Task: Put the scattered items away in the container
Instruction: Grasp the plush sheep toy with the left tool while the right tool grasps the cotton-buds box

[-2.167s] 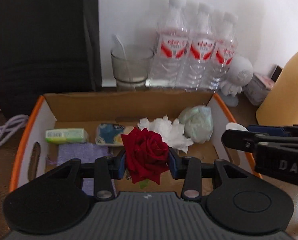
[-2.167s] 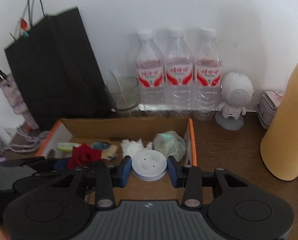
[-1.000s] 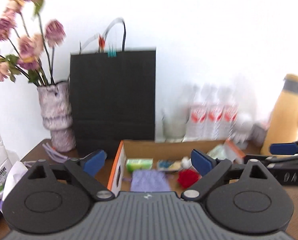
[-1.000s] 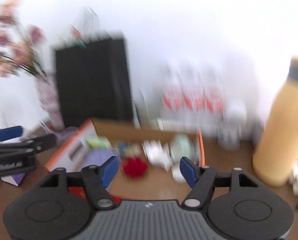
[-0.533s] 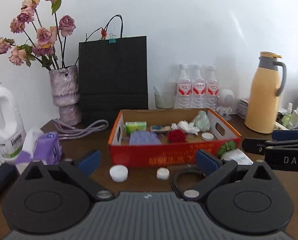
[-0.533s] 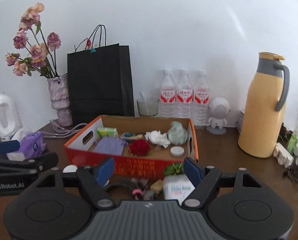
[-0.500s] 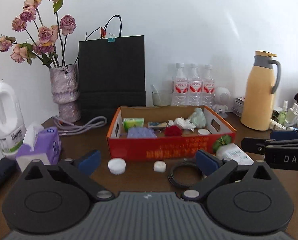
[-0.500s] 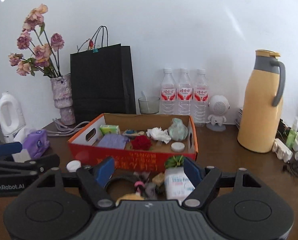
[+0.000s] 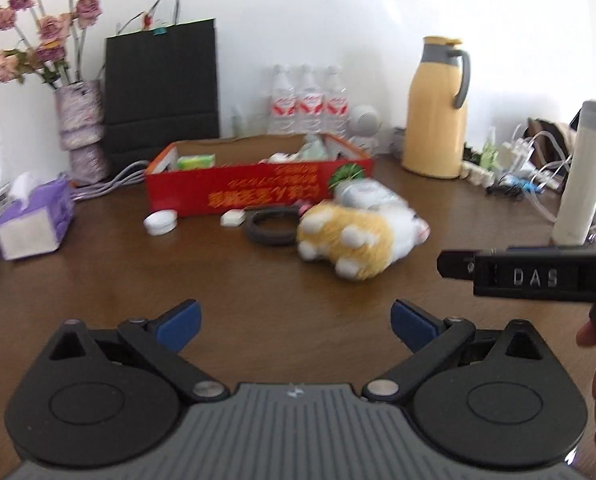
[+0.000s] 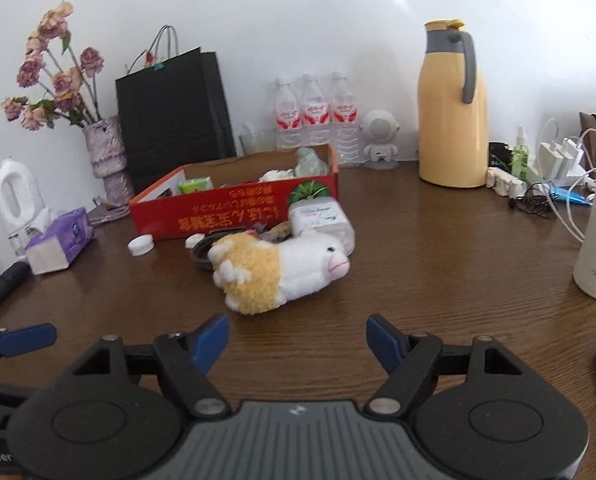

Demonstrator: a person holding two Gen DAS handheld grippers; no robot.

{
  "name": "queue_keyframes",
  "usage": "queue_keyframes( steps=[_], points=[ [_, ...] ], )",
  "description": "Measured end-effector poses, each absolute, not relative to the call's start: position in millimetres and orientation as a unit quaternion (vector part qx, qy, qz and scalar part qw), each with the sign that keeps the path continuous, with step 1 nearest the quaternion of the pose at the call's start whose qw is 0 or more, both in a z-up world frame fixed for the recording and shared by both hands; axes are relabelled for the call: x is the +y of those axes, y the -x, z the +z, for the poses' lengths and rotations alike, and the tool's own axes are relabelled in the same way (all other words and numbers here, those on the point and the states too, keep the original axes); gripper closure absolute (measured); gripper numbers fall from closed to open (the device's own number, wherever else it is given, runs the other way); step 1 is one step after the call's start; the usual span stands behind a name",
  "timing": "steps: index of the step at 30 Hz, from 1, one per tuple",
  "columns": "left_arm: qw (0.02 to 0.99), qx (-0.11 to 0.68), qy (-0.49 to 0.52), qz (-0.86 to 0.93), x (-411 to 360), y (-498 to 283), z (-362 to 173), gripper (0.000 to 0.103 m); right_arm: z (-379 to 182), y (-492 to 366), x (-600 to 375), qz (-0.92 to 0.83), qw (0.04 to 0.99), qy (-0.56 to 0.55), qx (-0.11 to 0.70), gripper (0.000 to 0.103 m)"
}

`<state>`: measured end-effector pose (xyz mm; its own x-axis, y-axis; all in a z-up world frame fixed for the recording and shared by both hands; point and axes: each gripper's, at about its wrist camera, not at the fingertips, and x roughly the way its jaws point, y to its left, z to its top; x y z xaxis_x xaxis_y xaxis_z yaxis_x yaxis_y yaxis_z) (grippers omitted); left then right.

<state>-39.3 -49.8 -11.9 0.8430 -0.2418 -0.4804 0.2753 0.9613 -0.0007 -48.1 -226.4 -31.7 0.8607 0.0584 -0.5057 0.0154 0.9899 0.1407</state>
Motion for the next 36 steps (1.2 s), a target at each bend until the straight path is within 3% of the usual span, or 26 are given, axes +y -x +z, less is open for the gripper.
queue_keyframes(
  steps=[4,9,11,13,19,23,25,27,31,32,33,35,36],
  points=[
    [0.961,0.245,-0.006,-0.126,-76.4,-21.4,3.7,0.000,-28.6,31.7,-251.5,-0.023,0.961,-0.076,0.264,0.028],
    [0.936,0.336,0.066,-0.083,-97.0,-112.4,-9.6,0.001,-30.9,12.5,-272.3,-0.046,0.959,-0.079,0.267,0.028],
    [0.929,0.356,0.063,-0.083,-102.5,-126.8,-20.9,0.008,-33.4,4.8,-274.9,-0.048,0.959,-0.077,0.270,0.028],
    [0.930,0.352,0.050,-0.092,-102.7,-121.9,-30.1,0.038,-36.5,-2.7,-277.1,-0.048,0.957,-0.076,0.274,0.028],
    [0.930,0.330,-0.006,-0.163,-68.8,-71.5,-23.9,0.055,-42.1,-21.6,-271.3,-0.025,0.952,-0.087,0.291,0.028],
    [0.924,0.340,-0.041,-0.167,-41.5,-59.2,-17.1,0.050,-33.6,-57.2,-253.6,-0.001,0.954,-0.055,0.294,0.025],
    [0.925,0.338,-0.059,-0.161,-38.6,-59.9,-14.4,0.033,-31.7,-89.8,-244.6,0.011,0.952,-0.039,0.304,0.025],
    [0.923,0.348,-0.055,-0.158,-38.3,-65.4,-15.3,0.026,-30.3,-121.4,-238.7,0.020,0.949,-0.038,0.312,0.026],
    [0.913,0.374,-0.030,-0.158,-38.6,-74.0,-23.3,0.025,-32.4,-168.3,-226.9,0.031,0.941,-0.030,0.335,0.025],
    [0.911,0.380,-0.025,-0.156,-38.2,-75.7,-26.8,0.026,-36.8,-178.9,-222.2,0.029,0.936,-0.017,0.349,0.026],
    [0.909,0.387,-0.017,-0.156,-36.7,-77.0,-30.2,0.041,-41.8,-187.4,-218.2,0.028,0.931,-0.007,0.363,0.027],
    [0.910,0.384,0.004,-0.157,-31.2,-75.4,-32.5,0.050,-51.8,-196.9,-213.3,0.032,0.922,0.003,0.386,0.028],
    [0.912,0.380,0.009,-0.156,-28.7,-74.0,-32.1,0.055,-55.0,-197.2,-213.0,0.026,0.921,0.004,0.389,0.038]
  ],
)
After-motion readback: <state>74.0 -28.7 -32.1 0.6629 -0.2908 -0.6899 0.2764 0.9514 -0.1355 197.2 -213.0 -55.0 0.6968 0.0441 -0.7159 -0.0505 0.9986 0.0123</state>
